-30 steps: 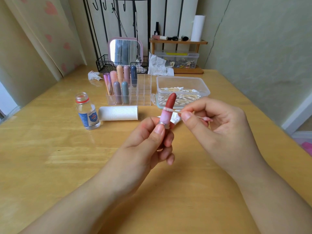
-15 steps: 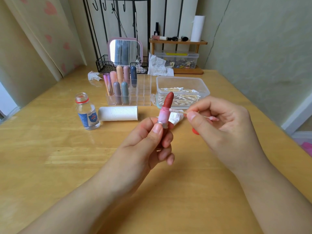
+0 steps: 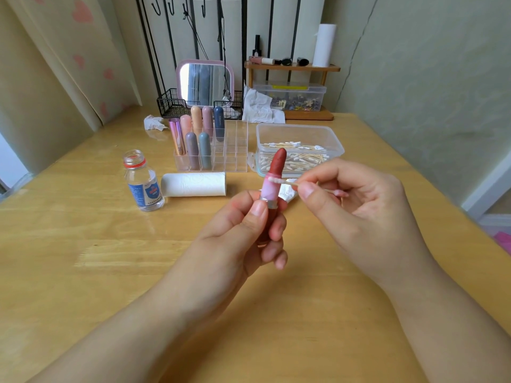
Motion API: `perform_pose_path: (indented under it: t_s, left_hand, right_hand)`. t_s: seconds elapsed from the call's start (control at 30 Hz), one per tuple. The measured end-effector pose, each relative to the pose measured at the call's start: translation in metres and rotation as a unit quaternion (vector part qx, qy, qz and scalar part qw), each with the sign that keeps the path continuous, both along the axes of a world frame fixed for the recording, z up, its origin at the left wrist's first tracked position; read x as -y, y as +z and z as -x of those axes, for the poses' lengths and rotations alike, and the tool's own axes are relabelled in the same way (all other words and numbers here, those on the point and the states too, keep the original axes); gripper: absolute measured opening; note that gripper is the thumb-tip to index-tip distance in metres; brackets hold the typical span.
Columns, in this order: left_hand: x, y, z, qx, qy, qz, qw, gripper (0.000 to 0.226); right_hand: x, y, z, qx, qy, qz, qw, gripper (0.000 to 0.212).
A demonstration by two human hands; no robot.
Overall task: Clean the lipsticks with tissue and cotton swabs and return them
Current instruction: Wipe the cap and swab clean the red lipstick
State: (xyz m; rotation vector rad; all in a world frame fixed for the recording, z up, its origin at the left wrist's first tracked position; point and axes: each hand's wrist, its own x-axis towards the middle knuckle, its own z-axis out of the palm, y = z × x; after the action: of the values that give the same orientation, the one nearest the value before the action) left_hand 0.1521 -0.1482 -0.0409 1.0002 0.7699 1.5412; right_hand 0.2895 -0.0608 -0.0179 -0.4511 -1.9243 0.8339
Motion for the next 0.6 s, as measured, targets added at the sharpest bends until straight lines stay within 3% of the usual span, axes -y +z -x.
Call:
perform_pose_path:
  t_s: [0.4,0.6]
  left_hand:
    - [-0.0028,0.0036,0.0046,0.022,0.002,0.011,1.000,0.032]
    - [0.0013,0.0026,0.0015,0.005,0.007,0.008,1.000,0.012]
  right_hand:
    - [0.0007,0.0033,-0.0026,0.000,-0.013,0.006,1.000,0.010]
    - [0.0029,0.0025,-0.0003,0.007,-0.010,-0.001,1.000,0.011]
